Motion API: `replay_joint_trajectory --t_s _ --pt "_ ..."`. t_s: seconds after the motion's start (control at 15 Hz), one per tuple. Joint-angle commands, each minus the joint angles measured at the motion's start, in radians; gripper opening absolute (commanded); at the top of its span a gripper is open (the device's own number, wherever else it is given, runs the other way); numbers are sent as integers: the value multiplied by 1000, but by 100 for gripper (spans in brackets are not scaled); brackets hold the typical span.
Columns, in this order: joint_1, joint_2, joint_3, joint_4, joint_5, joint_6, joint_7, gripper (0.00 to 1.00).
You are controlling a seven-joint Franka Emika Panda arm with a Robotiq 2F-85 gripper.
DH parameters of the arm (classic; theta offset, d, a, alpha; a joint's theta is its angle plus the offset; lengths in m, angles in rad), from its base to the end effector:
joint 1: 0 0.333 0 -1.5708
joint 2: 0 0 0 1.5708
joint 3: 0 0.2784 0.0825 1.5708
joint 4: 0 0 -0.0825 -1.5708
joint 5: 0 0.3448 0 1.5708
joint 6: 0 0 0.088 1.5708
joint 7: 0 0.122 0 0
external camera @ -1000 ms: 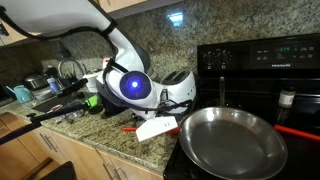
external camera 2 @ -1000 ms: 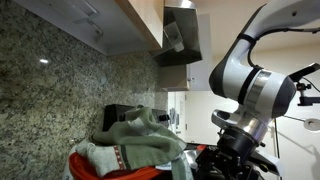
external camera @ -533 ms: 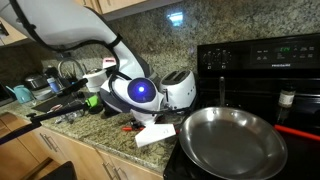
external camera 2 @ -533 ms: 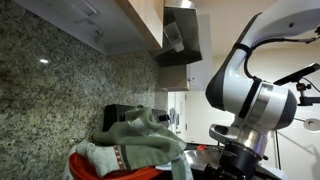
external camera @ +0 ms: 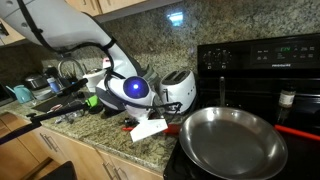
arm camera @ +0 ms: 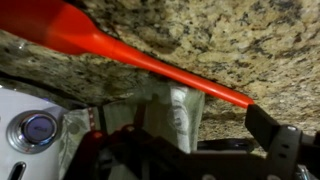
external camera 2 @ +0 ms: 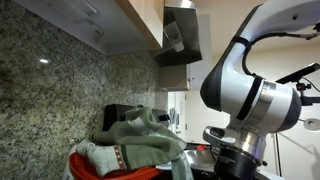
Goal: Put the towel on the countertop
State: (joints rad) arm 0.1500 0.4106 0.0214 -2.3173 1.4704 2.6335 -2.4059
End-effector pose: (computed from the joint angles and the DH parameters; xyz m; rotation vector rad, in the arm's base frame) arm 0.4586 0.0626 0.1366 -2.2308 -1.5449 -0.7255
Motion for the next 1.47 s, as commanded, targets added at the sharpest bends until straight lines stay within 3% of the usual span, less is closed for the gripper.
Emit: replay_joint_trajectory --t_s 0.0,0.53,0.67,0.93,1.27,1.4 --pt "2 -15 9 31 81 34 -85 100" --pt "12 -23 5 46 210 30 -244 100" --pt "22 -31 -3 53 179 25 -202 74" --pt "28 -38 -7 64 181 25 -200 42" --pt "31 -73 -19 65 175 23 -200 5" --pt "32 -102 -26 51 169 26 -200 0"
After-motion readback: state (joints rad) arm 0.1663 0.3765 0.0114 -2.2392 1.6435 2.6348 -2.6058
